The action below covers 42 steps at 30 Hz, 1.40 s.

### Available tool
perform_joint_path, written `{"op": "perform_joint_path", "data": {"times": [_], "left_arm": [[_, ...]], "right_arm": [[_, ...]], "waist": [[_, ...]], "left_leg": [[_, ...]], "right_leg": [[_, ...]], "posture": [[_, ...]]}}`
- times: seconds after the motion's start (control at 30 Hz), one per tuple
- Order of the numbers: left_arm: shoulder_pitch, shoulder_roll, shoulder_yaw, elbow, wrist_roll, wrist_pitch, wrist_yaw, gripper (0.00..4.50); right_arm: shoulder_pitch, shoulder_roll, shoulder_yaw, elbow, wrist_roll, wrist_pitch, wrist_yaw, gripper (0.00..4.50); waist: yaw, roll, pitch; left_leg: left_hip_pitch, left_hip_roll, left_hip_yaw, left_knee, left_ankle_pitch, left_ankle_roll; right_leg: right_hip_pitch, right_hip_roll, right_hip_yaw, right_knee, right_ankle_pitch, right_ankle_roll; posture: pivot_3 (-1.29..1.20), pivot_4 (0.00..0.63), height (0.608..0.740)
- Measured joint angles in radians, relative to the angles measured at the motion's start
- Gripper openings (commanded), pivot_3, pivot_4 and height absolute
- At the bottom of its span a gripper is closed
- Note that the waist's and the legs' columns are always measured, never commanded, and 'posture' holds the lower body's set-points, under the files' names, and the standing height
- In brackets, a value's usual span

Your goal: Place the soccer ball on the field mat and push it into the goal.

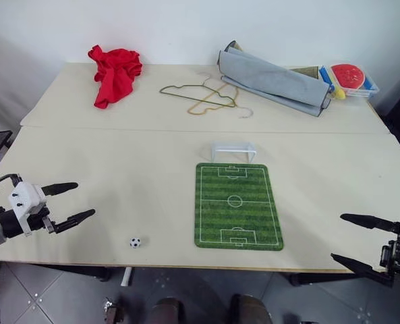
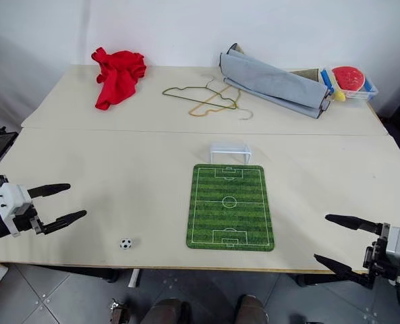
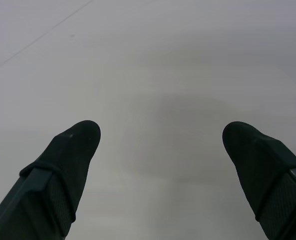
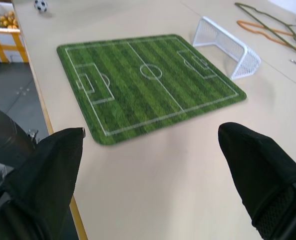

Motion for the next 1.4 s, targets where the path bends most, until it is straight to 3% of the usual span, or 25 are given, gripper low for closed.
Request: {"op": "perform_joint_path", "data": {"times": [0.3, 0.5, 0.63, 0.83, 1.13, 1.23, 1.4], "left_arm": [[0.086, 0.011, 0.05, 0.067, -0.079, 0.011, -0.171, 4.49], [0.183, 0.009, 0.036, -0.06, -0.109, 0.055, -0.258, 4.49], [0.221, -0.04, 0.02, -0.199, -0.132, 0.088, -0.253, 4.49], [0.268, -0.14, -0.083, -0.442, -0.141, 0.168, -0.185, 4.49], [0.19, -0.212, -0.197, -0.445, -0.071, 0.176, -0.082, 4.49], [0.186, -0.209, -0.212, -0.435, -0.06, 0.178, -0.083, 3.9], [0.169, -0.204, -0.228, -0.39, -0.057, 0.194, -0.093, 2.38]], "right_arm": [[-0.068, 0.045, 0.171, -0.185, 0.102, 0.131, 0.013, 4.5], [-0.158, 0.161, 0.246, -0.319, 0.182, 0.132, 0.003, 4.5], [-0.164, 0.224, 0.275, -0.336, 0.237, 0.125, 0.034, 4.5], [-0.177, 0.211, 0.283, -0.297, 0.195, 0.125, 0.045, 4.5], [-0.146, 0.172, 0.247, -0.19, 0.159, 0.093, 0.057, 4.5], [-0.123, 0.156, 0.21, -0.166, 0.156, 0.076, 0.06, 4.5], [-0.098, 0.156, 0.191, -0.146, 0.151, 0.062, 0.06, 4.5]], "waist": [[0.0, 0.0, 0.0], [0.007, 0.0, 0.0], [0.013, 0.0, 0.0], [0.019, 0.0, 0.0], [0.022, 0.0, 0.0], [0.021, 0.0, 0.0], [0.02, 0.0, 0.0]], "left_leg": [[-0.001, 0.006, 0.003, 0.002, -0.002, -0.003], [-0.001, 0.007, 0.004, 0.003, -0.002, -0.003], [-0.001, 0.007, 0.004, 0.003, -0.003, -0.003], [0.0, 0.009, 0.006, 0.004, -0.003, -0.004], [0.0, 0.009, 0.008, 0.005, -0.004, -0.004], [0.0, 0.009, 0.008, 0.005, -0.004, -0.003], [0.001, 0.009, 0.009, 0.005, -0.004, -0.003]], "right_leg": [[-0.003, 0.006, 0.001, 0.0, 0.001, -0.003], [-0.004, 0.007, 0.003, 0.0, 0.001, -0.003], [-0.004, 0.008, 0.004, 0.0, 0.001, -0.003], [-0.005, 0.01, 0.006, 0.0, 0.002, -0.004], [-0.005, 0.01, 0.007, 0.0, 0.002, -0.005], [-0.005, 0.01, 0.007, 0.0, 0.002, -0.005], [-0.004, 0.01, 0.008, 0.001, 0.002, -0.005]], "posture": [[0.0, 0.15, 0.74], [0.0, 0.15, 0.74], [0.0, 0.15, 0.74], [0.0, 0.15, 0.74], [0.0, 0.15, 0.74], [0.0, 0.15, 0.74], [0.0, 0.15, 0.74]]}}
